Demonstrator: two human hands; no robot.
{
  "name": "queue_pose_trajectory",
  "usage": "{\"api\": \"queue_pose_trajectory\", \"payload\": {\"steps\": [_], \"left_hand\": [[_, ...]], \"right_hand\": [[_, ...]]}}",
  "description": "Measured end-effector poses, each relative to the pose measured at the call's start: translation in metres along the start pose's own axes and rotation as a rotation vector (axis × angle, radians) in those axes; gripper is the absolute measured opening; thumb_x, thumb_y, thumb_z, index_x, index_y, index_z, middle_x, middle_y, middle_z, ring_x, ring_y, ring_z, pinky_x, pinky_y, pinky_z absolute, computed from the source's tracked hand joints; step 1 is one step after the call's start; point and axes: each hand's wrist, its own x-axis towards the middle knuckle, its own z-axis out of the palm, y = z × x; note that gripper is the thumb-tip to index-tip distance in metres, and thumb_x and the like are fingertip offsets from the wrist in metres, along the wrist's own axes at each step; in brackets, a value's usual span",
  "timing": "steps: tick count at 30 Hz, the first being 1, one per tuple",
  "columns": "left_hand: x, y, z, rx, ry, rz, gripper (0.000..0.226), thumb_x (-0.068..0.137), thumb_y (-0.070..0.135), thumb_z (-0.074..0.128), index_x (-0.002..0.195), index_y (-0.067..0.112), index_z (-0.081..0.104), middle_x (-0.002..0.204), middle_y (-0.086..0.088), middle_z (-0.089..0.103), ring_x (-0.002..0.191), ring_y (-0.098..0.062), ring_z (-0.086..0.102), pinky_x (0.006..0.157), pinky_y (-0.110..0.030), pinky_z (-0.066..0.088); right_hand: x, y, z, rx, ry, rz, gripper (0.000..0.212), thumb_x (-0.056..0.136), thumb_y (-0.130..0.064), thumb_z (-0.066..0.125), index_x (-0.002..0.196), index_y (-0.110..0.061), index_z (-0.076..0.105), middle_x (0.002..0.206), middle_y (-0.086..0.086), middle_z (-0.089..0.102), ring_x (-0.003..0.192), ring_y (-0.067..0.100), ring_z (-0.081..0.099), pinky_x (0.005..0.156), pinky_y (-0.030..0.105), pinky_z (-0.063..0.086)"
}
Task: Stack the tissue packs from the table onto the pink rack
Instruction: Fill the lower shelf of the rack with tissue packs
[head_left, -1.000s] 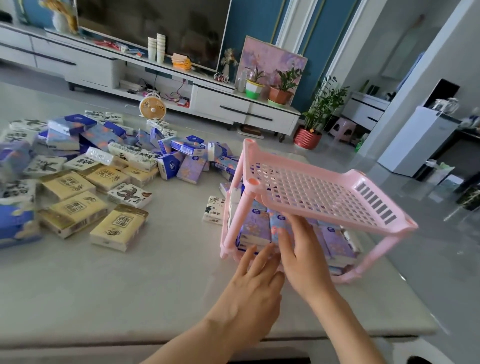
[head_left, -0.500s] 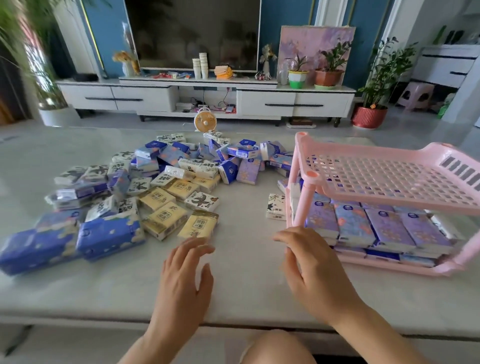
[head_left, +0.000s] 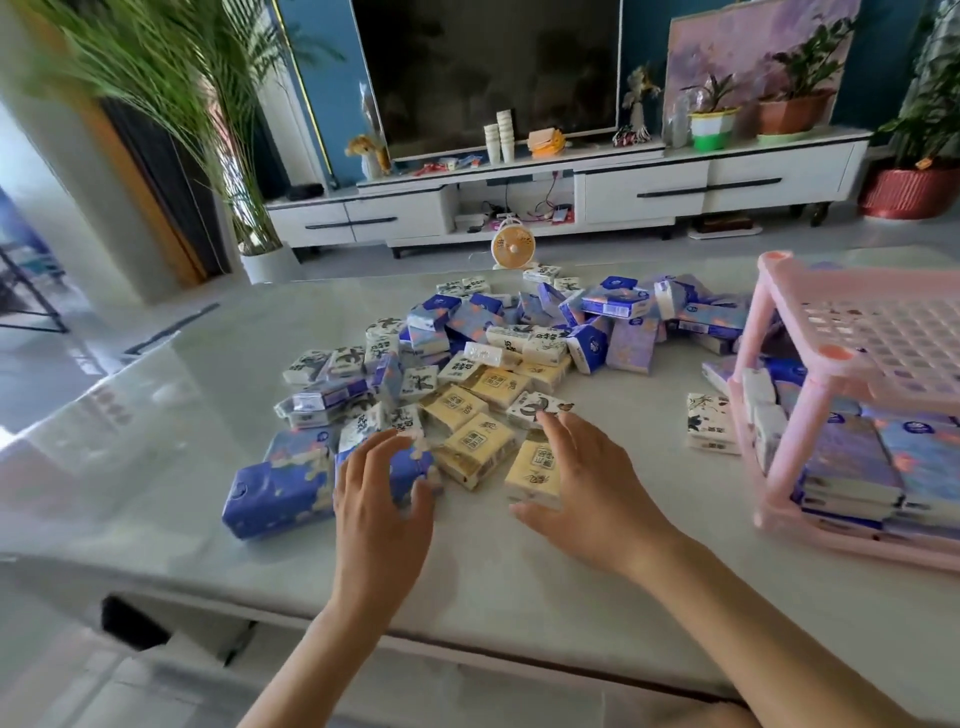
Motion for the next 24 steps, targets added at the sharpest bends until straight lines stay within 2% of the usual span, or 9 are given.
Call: {"api": "queue_pose_trajectory", "payload": {"steps": [2,4,6,9,11,13,16,21,24], "left_hand": [[0.011,-0.004,-0.005,-0.008,-0.041,-0.040,0.030,0.084,0.004,0.062,0.113,0.010,0.057,0.117,0.001,0.055,0.117,-0.022,0.046,0.094,-0.027,0.031],[0.021,-0.004,-0.005,-0.007,-0.121,-0.029,0.023,0.088,0.008,0.056,0.110,0.017,0.057,0.110,0.012,0.050,0.112,-0.017,0.048,0.087,-0.024,0.033],[0.028,0.002,0.003,-0.004,-0.219,0.032,0.021,0.090,0.010,0.054,0.108,0.019,0.059,0.109,0.014,0.049,0.110,-0.014,0.048,0.085,-0.023,0.035],[0.037,0.021,0.024,0.013,-0.348,0.154,0.025,0.090,0.013,0.053,0.114,0.018,0.059,0.120,0.009,0.052,0.117,-0.013,0.044,0.091,-0.023,0.033],[0.046,0.034,0.039,0.024,-0.410,0.193,0.028,0.091,0.016,0.051,0.118,0.022,0.056,0.129,0.008,0.049,0.124,-0.012,0.039,0.101,-0.027,0.031],[0.061,0.042,0.053,0.005,-0.457,0.195,0.028,0.092,0.018,0.049,0.120,0.024,0.054,0.132,0.008,0.047,0.125,-0.012,0.039,0.105,-0.030,0.032],[0.088,0.049,0.069,-0.005,-0.480,0.187,0.030,0.093,0.019,0.048,0.123,0.023,0.052,0.133,0.005,0.047,0.118,-0.017,0.047,0.101,-0.035,0.039],[0.134,0.062,0.098,-0.002,-0.483,0.187,0.036,0.093,0.012,0.048,0.128,0.017,0.048,0.135,-0.003,0.047,0.118,-0.021,0.049,0.099,-0.042,0.043],[0.156,0.071,0.127,-0.017,-0.529,0.195,0.040,0.093,0.014,0.050,0.132,0.017,0.044,0.138,-0.005,0.044,0.120,-0.024,0.047,0.101,-0.040,0.041]], "right_hand": [[0.007,-0.006,-0.001,0.042,0.038,-0.020,0.081,0.089,-0.052,0.047,0.148,-0.021,0.002,0.156,0.000,0.004,0.143,0.015,0.002,0.114,0.028,0.005],[0.017,-0.008,-0.005,0.131,0.134,-0.004,0.066,0.093,-0.046,0.044,0.146,-0.019,0.016,0.151,0.000,0.021,0.140,0.014,0.015,0.112,0.027,0.013],[0.033,0.002,-0.009,0.204,0.224,0.063,0.052,0.096,-0.034,0.043,0.142,-0.017,0.028,0.144,0.002,0.034,0.133,0.016,0.028,0.108,0.029,0.022],[0.049,0.036,-0.013,0.181,0.291,0.261,0.048,0.092,-0.013,0.046,0.139,-0.009,0.034,0.140,0.012,0.041,0.128,0.026,0.036,0.105,0.033,0.027],[0.052,0.062,-0.012,0.024,0.312,0.387,0.052,0.086,-0.006,0.049,0.136,-0.003,0.036,0.134,0.020,0.044,0.125,0.033,0.037,0.103,0.037,0.027],[0.055,0.081,-0.013,-0.146,0.303,0.467,0.055,0.081,-0.008,0.052,0.133,0.000,0.038,0.130,0.024,0.044,0.124,0.038,0.036,0.103,0.042,0.025],[0.064,0.092,-0.019,-0.298,0.262,0.571,0.051,0.086,-0.022,0.049,0.132,-0.005,0.036,0.134,0.022,0.040,0.129,0.037,0.030,0.105,0.040,0.020],[0.076,0.098,-0.011,-0.403,0.173,0.619,0.044,0.093,-0.035,0.038,0.130,-0.011,0.039,0.132,0.015,0.048,0.126,0.030,0.040,0.110,0.043,0.016],[0.078,0.099,-0.005,-0.413,0.177,0.547,0.041,0.095,-0.036,0.035,0.126,-0.010,0.042,0.124,0.011,0.054,0.116,0.028,0.048,0.105,0.040,0.028]]}}
